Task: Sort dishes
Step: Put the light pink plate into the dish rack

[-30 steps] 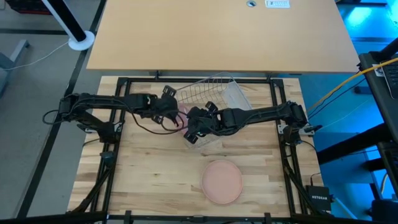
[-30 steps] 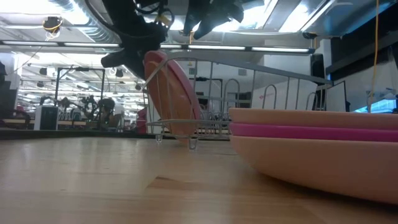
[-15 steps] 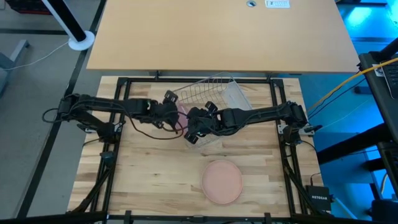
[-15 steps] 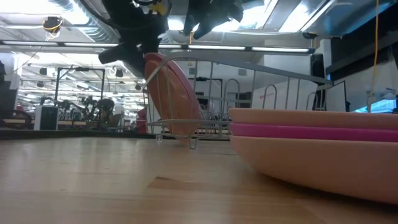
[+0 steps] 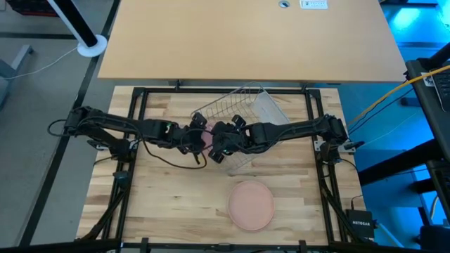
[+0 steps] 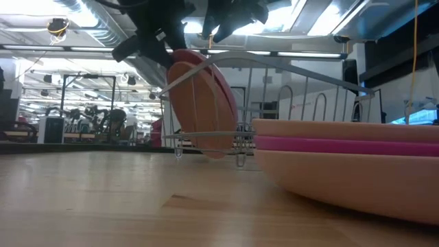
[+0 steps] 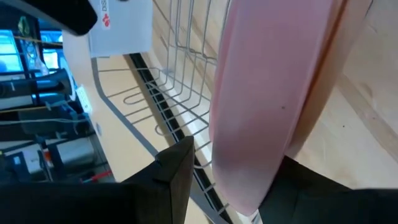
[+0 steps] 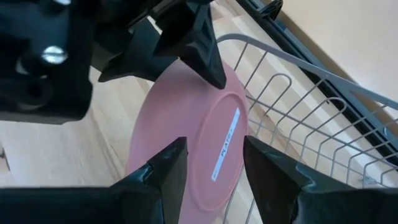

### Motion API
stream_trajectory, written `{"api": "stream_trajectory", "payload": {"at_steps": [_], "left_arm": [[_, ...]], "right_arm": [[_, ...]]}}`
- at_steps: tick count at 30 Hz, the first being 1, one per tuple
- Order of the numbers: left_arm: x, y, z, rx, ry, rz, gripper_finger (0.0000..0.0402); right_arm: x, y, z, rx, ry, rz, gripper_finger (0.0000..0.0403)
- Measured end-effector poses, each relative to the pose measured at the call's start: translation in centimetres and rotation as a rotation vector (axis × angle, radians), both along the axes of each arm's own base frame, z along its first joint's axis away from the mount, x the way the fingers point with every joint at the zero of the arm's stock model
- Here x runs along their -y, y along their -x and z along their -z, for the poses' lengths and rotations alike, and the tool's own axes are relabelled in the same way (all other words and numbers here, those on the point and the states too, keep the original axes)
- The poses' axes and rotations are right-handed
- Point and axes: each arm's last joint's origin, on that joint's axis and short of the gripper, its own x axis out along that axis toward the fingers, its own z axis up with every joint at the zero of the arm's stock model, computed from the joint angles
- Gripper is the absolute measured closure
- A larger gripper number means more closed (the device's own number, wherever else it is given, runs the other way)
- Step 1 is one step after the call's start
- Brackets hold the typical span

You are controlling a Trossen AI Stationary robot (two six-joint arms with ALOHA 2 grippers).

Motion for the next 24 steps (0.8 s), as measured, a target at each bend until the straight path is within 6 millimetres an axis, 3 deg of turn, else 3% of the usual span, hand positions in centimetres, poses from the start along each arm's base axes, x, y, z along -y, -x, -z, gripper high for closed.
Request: {"api": "stream_trajectory", "payload": {"at_steps": [7, 24], "left_arm": [[1.1, -0.3, -0.3, 0.046, 0.013, 0.041, 0.0265], [1.8, -0.5, -0.2, 0.191, 0.339, -0.043, 0.0265]], "right_arm": [[0.0, 0.0, 0.0, -0.001, -0.008, -0.006, 0.0242], [-0.1, 0.0, 0.0, -0.003, -0.022, -0.017, 0.0242]]}}
